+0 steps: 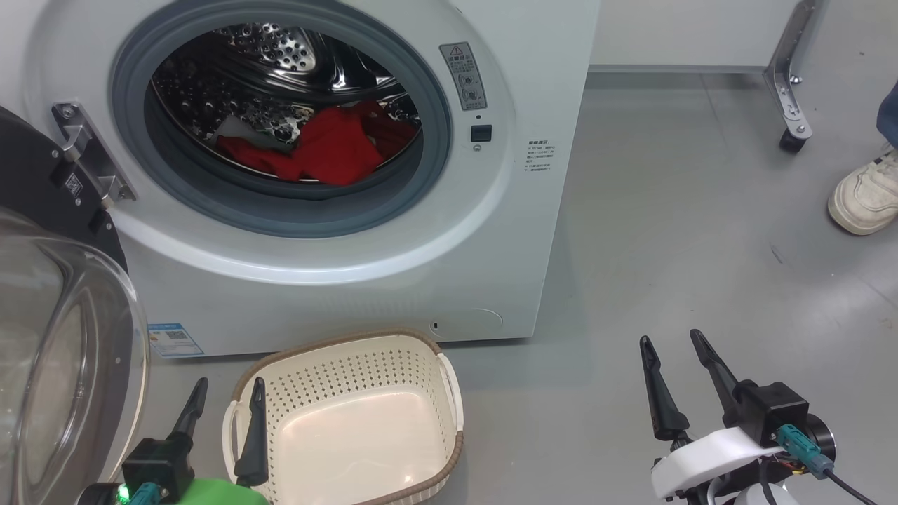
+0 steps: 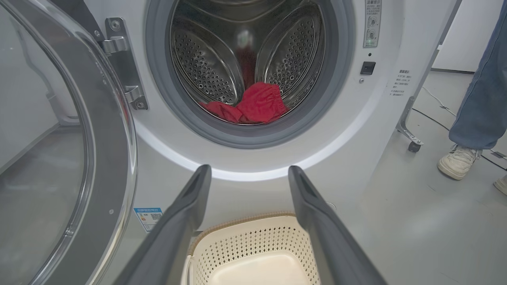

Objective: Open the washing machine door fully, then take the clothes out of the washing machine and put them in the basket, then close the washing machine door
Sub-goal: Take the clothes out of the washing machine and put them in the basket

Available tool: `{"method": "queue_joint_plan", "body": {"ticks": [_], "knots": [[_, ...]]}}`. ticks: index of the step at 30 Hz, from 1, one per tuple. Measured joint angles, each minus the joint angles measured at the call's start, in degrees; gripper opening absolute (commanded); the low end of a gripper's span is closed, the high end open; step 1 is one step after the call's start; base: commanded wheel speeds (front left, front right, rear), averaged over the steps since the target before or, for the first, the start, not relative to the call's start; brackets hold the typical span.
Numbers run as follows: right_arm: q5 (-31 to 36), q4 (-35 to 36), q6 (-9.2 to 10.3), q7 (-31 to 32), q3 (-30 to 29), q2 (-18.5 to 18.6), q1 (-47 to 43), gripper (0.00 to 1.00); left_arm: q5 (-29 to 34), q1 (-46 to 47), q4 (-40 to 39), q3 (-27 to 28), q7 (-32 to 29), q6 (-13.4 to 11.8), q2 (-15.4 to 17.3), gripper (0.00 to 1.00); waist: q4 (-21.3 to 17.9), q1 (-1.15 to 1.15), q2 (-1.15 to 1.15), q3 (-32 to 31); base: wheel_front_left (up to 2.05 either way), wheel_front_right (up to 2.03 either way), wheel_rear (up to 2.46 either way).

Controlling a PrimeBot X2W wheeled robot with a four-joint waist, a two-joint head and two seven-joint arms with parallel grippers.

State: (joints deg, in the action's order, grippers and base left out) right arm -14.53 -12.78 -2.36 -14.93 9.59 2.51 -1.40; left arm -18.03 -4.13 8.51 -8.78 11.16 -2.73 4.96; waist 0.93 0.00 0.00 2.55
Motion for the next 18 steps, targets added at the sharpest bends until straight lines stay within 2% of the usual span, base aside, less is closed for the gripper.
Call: {"method": "queue_joint_plan", "body": {"ticks": [18], "knots": [[0.0,0.0,0.0,0.0,0.2,0.0,0.0,1.0,0.0,0.0,0.0,-0.3,-0.5,0.0,0.0,1.0,0.2,0.0,0.0,0.3,0.03,-0.03,0.0]]}}
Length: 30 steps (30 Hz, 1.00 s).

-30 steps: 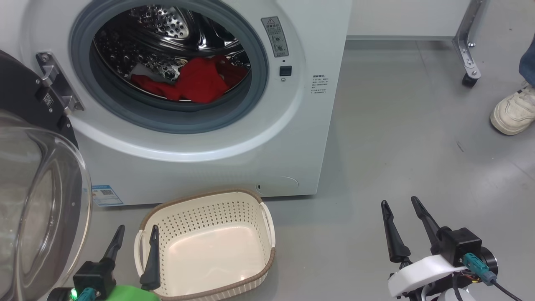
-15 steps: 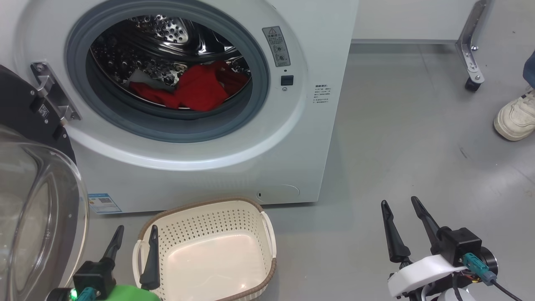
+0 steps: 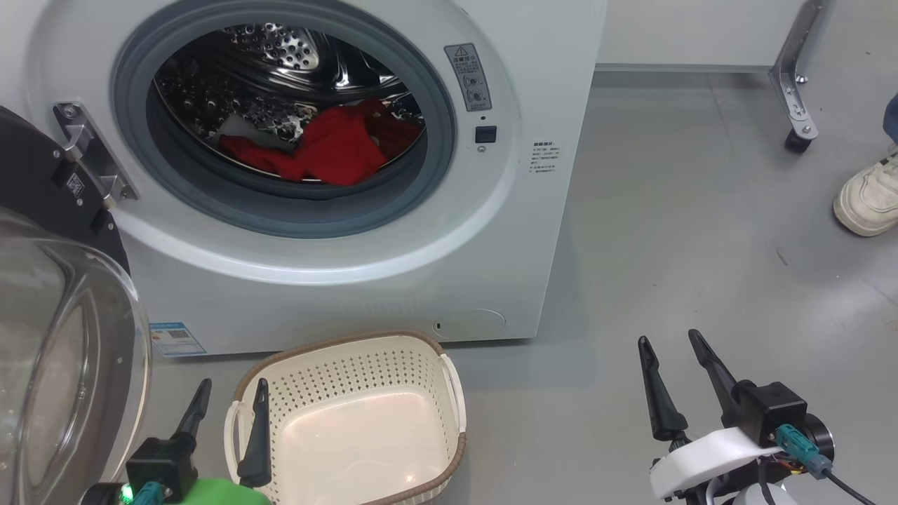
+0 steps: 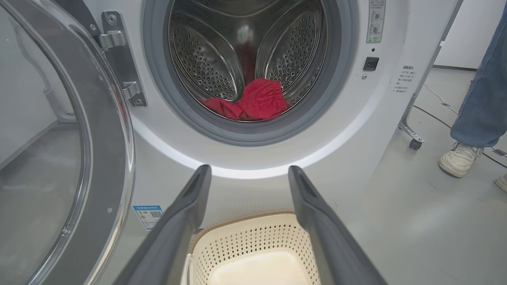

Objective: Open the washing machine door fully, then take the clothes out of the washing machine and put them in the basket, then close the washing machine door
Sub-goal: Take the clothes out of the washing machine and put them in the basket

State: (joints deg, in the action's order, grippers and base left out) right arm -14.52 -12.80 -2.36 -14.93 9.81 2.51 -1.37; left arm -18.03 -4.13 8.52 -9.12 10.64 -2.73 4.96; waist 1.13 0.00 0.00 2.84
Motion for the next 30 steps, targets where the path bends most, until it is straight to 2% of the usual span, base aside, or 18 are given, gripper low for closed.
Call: {"method": "queue_joint_plan", "body": {"ticks": [17,23,30], "knots": [[0.9,1.3,-0.01,0.0,0.1,0.0,1.6,1.0,0.0,2.6,-0.1,-2.0,-0.7,0.2,-0.3,1.0,0.4,0.0,0.0,3.9,0.0,0.0,0.0],[1.1,2.2,-0.01,0.0,0.4,0.0,3.1,1.0,-0.9,5.5,1.3,-2.8,-2.8,1.5,-0.6,1.0,0.2,0.0,0.0,6.9,0.0,0.0,0.0],[1.9,3.8,-0.02,0.0,1.0,0.0,6.4,1.0,-2.0,13.1,5.2,-3.9,-6.7,3.3,-0.8,1.0,-0.3,0.0,0.0,12.4,0.0,0.0,0.0]]}}
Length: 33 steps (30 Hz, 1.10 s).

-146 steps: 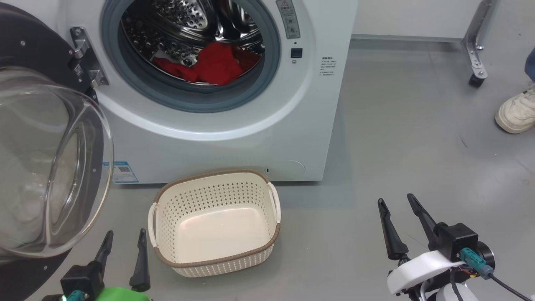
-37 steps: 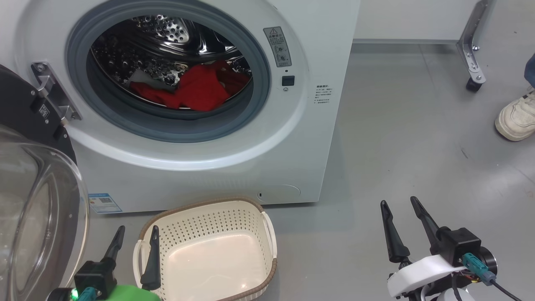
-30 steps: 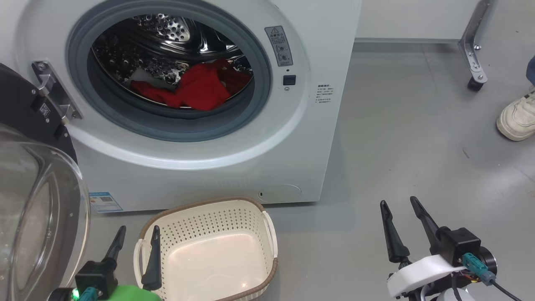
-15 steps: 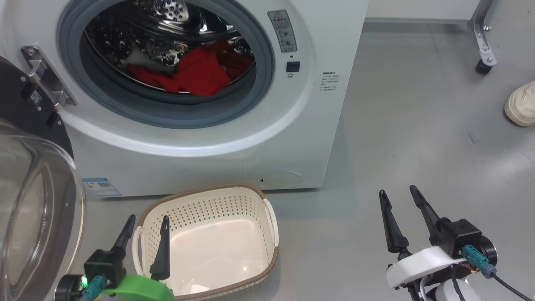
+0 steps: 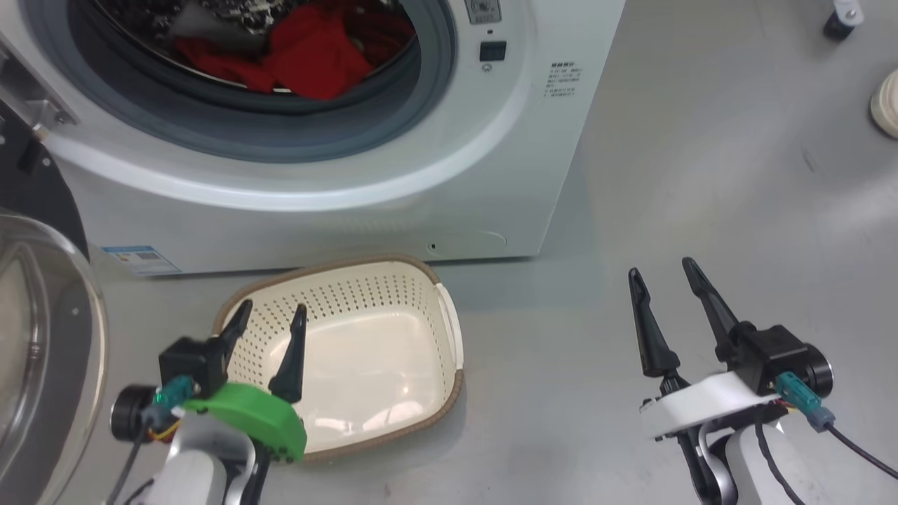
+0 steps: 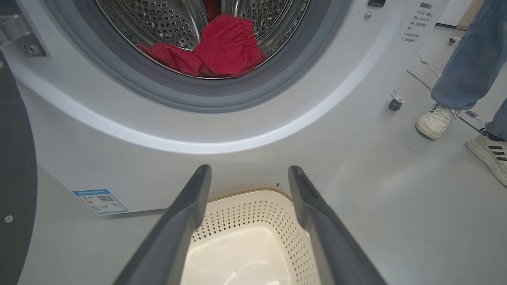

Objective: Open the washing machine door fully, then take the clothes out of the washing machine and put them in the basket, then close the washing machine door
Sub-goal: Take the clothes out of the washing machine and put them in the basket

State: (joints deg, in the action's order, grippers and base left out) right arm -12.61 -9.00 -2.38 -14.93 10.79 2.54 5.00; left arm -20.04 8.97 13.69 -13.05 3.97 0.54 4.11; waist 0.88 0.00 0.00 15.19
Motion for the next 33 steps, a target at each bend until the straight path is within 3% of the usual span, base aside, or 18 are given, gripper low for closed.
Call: {"method": "queue_joint_plan", "body": {"ticks": [13,33], "knots": [[-0.5,2.0,-0.02,0.0,3.0,0.1,6.7,1.0,-4.9,16.0,7.1,3.8,-7.5,2.8,0.7,1.0,-2.3,0.0,0.0,10.0,0.0,0.0,0.0],[-6.1,4.0,1.52,0.0,7.8,0.3,13.4,1.0,-6.4,43.1,8.1,9.9,-10.5,3.9,9.1,1.0,-9.4,0.0,0.0,20.7,0.0,0.0,0.0]]}}
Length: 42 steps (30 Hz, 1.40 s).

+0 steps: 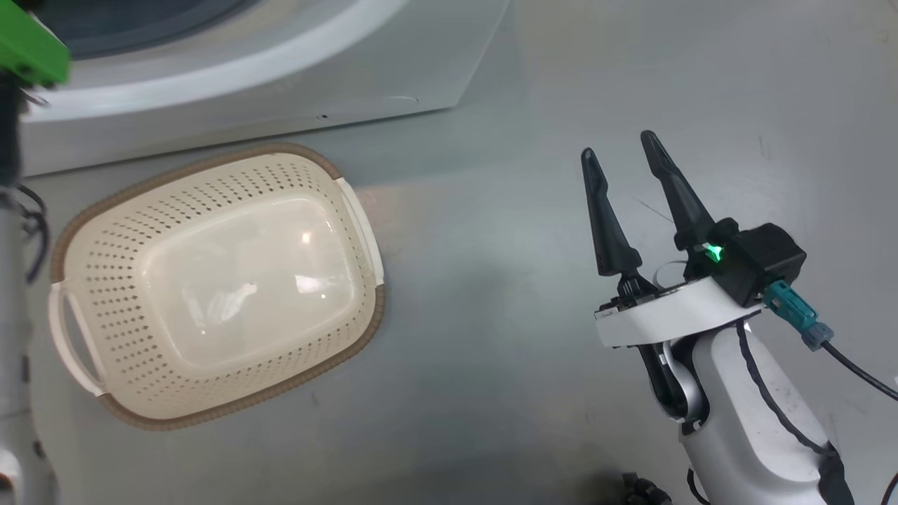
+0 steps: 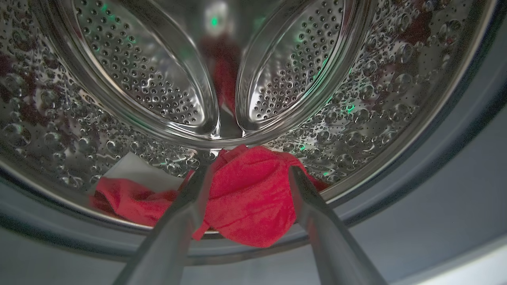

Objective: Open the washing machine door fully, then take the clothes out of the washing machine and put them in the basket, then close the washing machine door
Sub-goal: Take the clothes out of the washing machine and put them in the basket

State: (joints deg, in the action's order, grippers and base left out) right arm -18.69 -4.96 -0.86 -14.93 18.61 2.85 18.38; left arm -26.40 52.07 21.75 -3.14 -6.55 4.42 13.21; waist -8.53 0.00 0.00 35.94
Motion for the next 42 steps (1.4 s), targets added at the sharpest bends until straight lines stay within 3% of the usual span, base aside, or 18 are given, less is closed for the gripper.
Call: {"method": "queue_joint_plan", "body": {"ticks": [10,22,34,36,37,42], "knots": [[-2.9,0.6,0.6,0.0,3.0,0.0,3.3,1.0,-0.3,9.0,3.5,1.9,-2.1,0.5,3.5,1.0,-3.7,0.0,0.0,4.4,0.0,0.0,0.0],[-3.5,0.8,1.65,0.0,4.7,0.0,4.6,1.0,-2.7,14.0,12.1,1.4,-12.8,1.2,6.3,1.0,-7.3,0.0,0.0,7.7,0.0,0.0,0.0],[-3.6,0.8,2.63,0.0,5.5,0.0,5.0,1.0,-3.0,16.8,17.3,0.5,-21.1,1.1,7.5,1.0,-7.8,0.0,0.0,8.6,0.0,0.0,0.0],[-3.6,0.8,2.64,0.0,5.6,0.0,5.3,1.0,-3.0,17.5,17.8,0.1,-21.9,1.1,7.5,0.28,-7.8,0.0,0.0,8.7,0.0,0.0,0.0],[-3.7,0.8,2.65,0.0,5.6,0.0,5.4,1.0,-3.0,17.6,17.9,0.0,-22.1,1.1,7.6,0.0,-7.8,0.0,0.0,8.7,0.0,0.0,0.0],[-4.0,0.8,3.0,0.0,5.7,0.0,5.8,1.0,-2.7,18.3,18.4,-0.6,-22.2,1.1,7.7,0.0,-7.7,0.0,0.0,8.8,0.0,0.0,0.0]]}}
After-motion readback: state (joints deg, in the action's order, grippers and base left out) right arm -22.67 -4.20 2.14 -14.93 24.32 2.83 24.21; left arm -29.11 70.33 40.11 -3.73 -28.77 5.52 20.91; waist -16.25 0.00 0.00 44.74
